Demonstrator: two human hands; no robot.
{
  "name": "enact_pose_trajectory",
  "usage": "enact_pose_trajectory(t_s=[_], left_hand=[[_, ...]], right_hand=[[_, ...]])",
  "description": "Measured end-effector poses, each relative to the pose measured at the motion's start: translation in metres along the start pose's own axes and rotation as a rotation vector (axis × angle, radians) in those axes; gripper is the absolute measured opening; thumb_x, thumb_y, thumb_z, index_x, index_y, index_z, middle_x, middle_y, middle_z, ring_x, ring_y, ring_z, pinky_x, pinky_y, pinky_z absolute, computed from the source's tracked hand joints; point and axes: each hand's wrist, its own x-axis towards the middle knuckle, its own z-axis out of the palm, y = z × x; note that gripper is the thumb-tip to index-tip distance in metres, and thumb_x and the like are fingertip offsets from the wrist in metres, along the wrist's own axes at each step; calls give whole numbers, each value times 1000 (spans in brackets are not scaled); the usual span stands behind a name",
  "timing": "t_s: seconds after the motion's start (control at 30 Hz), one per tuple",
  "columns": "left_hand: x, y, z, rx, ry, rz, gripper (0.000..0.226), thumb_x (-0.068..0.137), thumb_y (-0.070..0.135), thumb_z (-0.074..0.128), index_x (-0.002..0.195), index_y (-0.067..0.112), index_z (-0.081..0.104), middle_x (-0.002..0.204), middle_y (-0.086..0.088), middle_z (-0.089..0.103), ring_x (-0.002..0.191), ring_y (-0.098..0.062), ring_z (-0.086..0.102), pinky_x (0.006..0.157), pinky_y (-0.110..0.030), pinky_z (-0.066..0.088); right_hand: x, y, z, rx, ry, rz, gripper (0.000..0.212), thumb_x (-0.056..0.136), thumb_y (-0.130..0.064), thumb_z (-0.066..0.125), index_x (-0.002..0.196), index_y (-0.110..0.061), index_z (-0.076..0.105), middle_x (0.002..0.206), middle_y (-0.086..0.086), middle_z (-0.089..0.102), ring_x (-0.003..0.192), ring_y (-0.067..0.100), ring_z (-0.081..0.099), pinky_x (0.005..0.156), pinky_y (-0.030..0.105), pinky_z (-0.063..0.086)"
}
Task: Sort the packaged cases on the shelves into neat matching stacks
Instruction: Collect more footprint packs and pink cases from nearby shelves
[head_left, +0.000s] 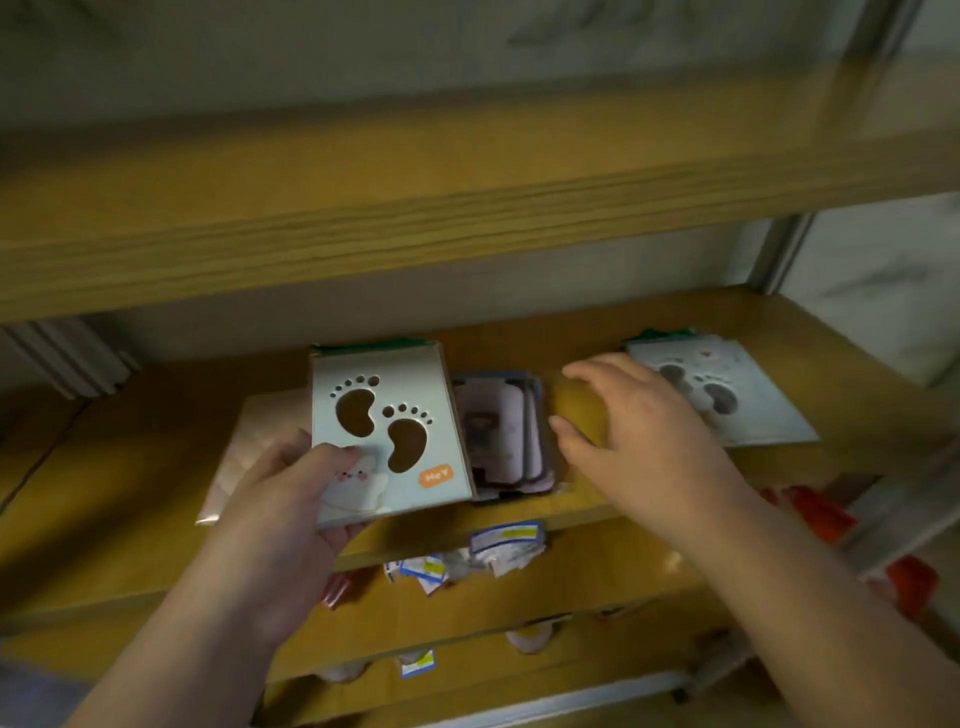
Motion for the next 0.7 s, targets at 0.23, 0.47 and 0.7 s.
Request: enact_pose_trajectory(t_s=[0.23, 0.47, 0.7], left_hand=[[6, -26, 109, 65, -279, -113, 32, 94, 3, 61, 125, 8, 60, 110, -17, 77, 98, -33, 76, 68, -42, 64], [33, -62, 227, 195, -285, -183, 42, 87, -3, 67, 127, 10, 59, 111, -13, 76, 96, -31, 75, 80, -43, 61], [32, -84, 268, 565, -187, 26, 42, 87, 20, 72, 128, 15, 61, 116, -2, 69, 104, -23, 66, 92, -43, 55]], right_hand=[[-35, 94, -64, -75, 68, 179, 50, 92, -45, 60, 138, -30, 49, 133, -10, 54, 109, 2, 46, 77, 8, 34], [-74, 150, -98, -69, 78, 284, 55, 89, -44, 61, 140, -30, 48, 137, -11, 52, 115, -1, 41, 95, 24, 35], [-87, 172, -102, -56, 73, 213, 56, 87, -47, 63, 138, -27, 52, 132, -10, 55, 109, -3, 39, 91, 19, 33]])
